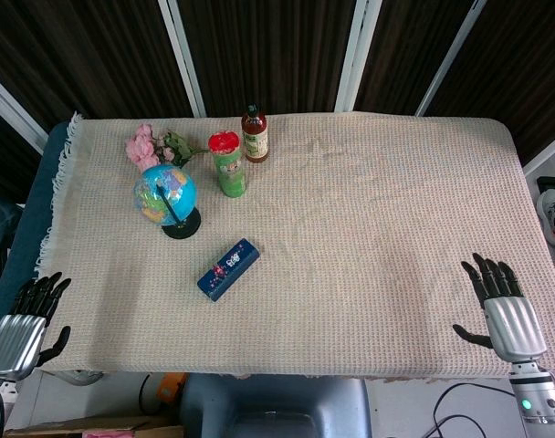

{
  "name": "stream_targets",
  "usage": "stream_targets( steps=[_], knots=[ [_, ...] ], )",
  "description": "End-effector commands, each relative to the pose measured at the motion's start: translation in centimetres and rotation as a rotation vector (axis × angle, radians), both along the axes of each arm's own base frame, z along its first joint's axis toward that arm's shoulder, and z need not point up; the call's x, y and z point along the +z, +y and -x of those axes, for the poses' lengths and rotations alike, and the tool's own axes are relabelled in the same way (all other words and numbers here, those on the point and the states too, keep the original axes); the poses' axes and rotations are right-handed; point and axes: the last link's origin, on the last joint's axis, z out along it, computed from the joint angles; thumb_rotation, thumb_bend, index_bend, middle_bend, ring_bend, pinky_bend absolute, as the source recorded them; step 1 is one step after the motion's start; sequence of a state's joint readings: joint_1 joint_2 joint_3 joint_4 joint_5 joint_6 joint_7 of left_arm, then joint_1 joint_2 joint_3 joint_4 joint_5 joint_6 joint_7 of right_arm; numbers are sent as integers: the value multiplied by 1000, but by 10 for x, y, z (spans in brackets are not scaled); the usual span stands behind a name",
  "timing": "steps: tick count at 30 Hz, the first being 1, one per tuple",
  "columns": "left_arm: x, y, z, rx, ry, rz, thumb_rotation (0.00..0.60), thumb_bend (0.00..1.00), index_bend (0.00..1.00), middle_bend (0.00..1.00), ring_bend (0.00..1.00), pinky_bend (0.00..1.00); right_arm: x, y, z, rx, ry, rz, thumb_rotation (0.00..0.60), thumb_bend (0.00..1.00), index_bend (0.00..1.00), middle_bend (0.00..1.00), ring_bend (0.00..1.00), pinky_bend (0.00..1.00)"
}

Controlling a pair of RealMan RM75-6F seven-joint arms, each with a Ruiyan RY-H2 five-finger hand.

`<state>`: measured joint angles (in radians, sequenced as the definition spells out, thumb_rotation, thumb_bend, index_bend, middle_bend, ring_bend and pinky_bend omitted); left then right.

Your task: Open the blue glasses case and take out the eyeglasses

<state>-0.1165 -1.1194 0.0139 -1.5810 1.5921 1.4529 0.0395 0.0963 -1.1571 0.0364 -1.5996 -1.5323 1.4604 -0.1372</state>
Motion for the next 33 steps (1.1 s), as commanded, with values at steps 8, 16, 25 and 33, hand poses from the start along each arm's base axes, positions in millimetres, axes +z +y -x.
stream_targets(
  steps=[8, 16, 25, 33],
  knots=[
    [-40, 24, -16, -34, -73, 177, 600, 450, 53, 62, 20, 76, 1, 5, 2, -5, 18, -7, 600, 177, 0, 0, 0, 0],
    [-89, 83, -32, -13, 43, 261, 600, 583, 116, 124, 79, 158, -2, 4, 1, 3, 9, -66, 600, 177, 0, 0, 0, 0],
    [-114, 101, -33, 41, 179, 308, 600, 604, 173, 114, 55, 129, 4, 3, 2, 8, -14, -88, 600, 177, 0, 0, 0, 0],
    [-126, 103, -43, 34, 188, 383, 600, 693, 138, 46, 0, 53, 6, 4, 2, 15, -23, -94, 600, 177, 0, 0, 0, 0]
  ],
)
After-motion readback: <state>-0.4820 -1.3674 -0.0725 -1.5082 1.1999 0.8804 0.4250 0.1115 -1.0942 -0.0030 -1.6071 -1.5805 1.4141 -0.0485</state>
